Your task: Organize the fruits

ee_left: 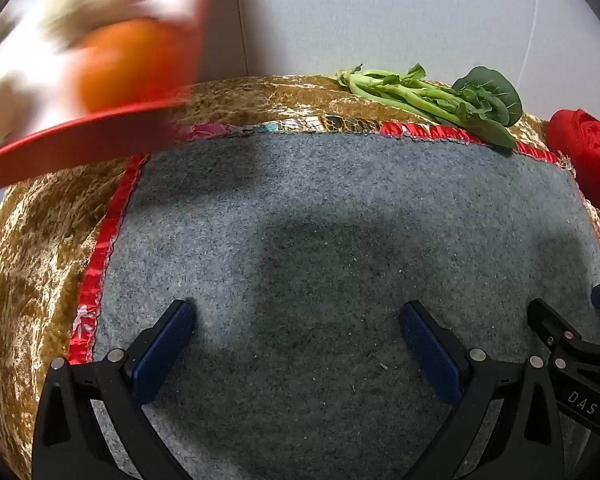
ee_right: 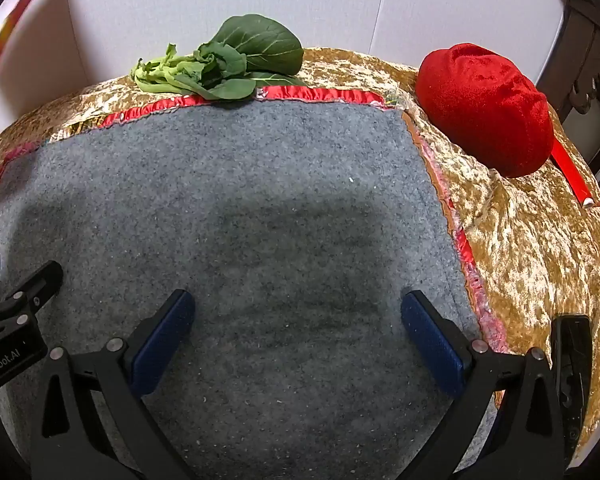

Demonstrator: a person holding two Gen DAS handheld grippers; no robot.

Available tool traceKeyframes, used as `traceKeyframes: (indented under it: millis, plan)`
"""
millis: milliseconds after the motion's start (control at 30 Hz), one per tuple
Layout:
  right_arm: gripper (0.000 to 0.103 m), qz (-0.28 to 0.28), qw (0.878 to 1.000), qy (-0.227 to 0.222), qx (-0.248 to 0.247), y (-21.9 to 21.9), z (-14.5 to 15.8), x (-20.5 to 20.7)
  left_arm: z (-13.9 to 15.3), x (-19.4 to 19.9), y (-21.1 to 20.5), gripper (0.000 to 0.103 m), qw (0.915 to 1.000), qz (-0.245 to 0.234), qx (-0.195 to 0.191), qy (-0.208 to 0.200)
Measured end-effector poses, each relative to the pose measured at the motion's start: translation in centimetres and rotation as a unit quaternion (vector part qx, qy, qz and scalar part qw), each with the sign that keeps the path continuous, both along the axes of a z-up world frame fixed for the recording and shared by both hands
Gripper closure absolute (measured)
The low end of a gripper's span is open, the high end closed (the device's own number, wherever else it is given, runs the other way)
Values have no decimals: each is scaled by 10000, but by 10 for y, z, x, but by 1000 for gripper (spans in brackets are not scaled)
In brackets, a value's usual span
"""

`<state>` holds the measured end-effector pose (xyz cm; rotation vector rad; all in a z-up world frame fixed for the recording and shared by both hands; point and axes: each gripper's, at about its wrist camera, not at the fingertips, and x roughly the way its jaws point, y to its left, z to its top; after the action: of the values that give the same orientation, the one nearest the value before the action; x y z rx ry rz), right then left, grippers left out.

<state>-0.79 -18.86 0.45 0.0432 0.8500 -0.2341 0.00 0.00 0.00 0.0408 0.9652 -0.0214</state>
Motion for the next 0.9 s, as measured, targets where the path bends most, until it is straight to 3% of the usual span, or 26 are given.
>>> traceKeyframes:
  millis: [900]
  plan:
    - [0, -2, 10000, 7, -8, -1, -1, 2, -2, 0, 0, 0, 10000, -4, 24, 24]
